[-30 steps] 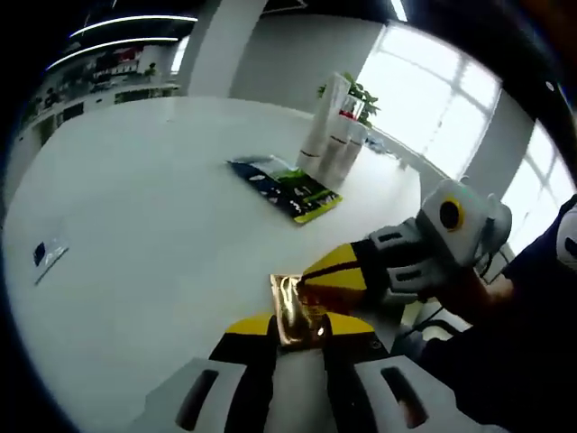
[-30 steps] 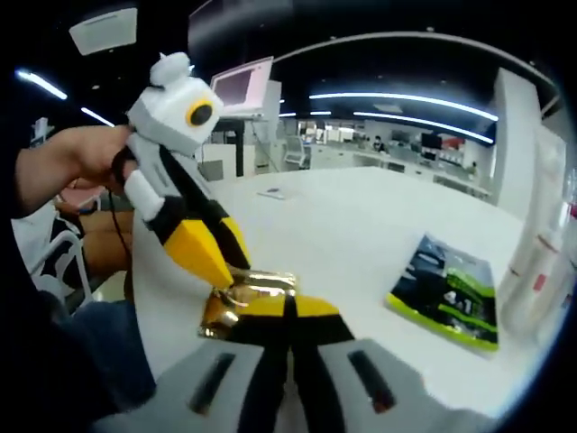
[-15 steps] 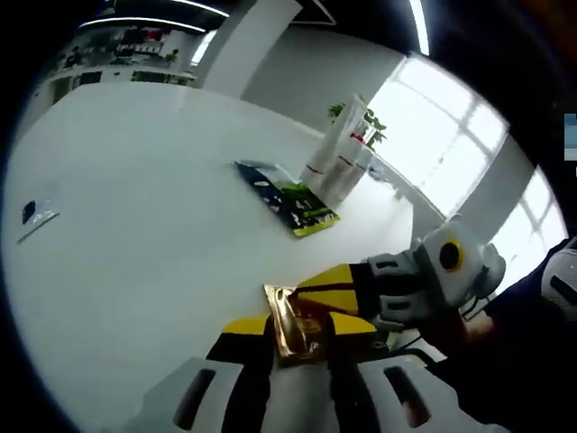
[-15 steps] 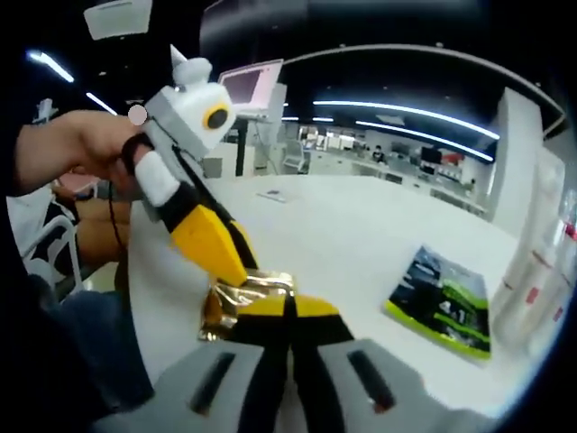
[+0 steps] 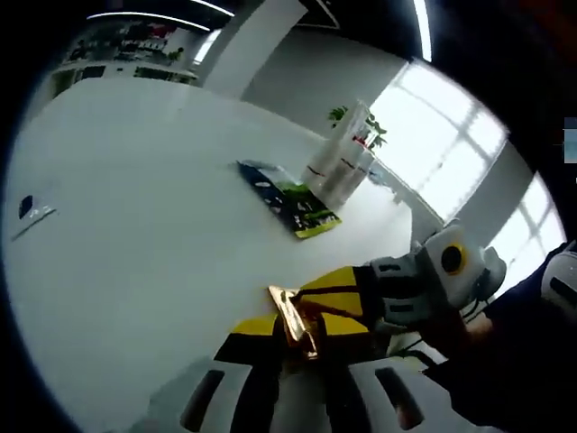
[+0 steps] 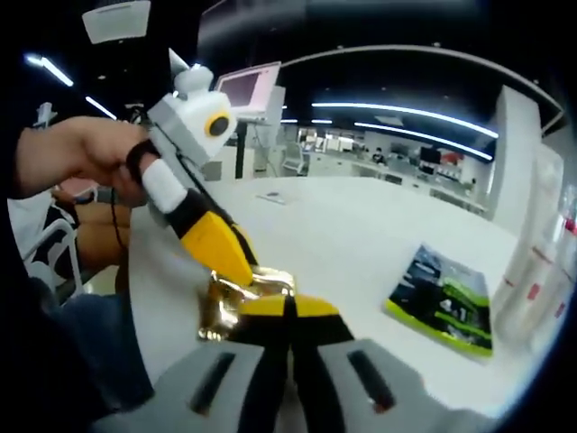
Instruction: Arrange the skincare products in the storage area until every visible bottle or jar stands upright without overlapping.
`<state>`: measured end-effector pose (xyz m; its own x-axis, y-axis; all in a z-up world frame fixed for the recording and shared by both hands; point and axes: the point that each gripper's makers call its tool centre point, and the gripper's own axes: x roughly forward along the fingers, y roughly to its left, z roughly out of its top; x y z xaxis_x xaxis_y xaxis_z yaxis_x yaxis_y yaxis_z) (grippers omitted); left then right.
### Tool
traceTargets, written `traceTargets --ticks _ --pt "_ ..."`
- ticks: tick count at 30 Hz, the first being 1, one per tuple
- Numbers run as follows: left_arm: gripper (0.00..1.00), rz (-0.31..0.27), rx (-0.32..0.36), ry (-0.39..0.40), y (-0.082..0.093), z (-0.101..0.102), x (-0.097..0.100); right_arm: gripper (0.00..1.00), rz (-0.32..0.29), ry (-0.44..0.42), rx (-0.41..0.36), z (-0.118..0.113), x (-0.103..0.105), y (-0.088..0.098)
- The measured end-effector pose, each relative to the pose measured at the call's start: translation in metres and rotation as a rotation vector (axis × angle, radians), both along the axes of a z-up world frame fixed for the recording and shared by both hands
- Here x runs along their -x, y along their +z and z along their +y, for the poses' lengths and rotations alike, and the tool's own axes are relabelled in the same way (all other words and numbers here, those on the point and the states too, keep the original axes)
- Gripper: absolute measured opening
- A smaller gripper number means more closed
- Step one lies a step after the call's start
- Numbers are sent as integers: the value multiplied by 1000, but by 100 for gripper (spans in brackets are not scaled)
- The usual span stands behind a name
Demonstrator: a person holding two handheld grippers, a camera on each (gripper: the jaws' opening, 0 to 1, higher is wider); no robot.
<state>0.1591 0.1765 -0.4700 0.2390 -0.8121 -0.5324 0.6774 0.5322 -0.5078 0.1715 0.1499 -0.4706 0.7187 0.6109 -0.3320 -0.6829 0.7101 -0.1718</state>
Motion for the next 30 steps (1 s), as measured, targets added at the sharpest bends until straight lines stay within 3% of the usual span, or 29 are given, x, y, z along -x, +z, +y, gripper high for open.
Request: traceTargets --ticks 2,5,23,30 --pt "4 -63 -28 -27 0 0 -1 0 0 -1 -3 0 0 0" --pt "0 -100 -43 -48 0 -2 1 0 6 3 -11 0 0 0" --pt "0 -110 -38 -44 -1 -1 5 1 43 23 -52 2 4 0" --pt "0 -104 -26 -32 0 0 5 9 55 7 -76 -2 3 1"
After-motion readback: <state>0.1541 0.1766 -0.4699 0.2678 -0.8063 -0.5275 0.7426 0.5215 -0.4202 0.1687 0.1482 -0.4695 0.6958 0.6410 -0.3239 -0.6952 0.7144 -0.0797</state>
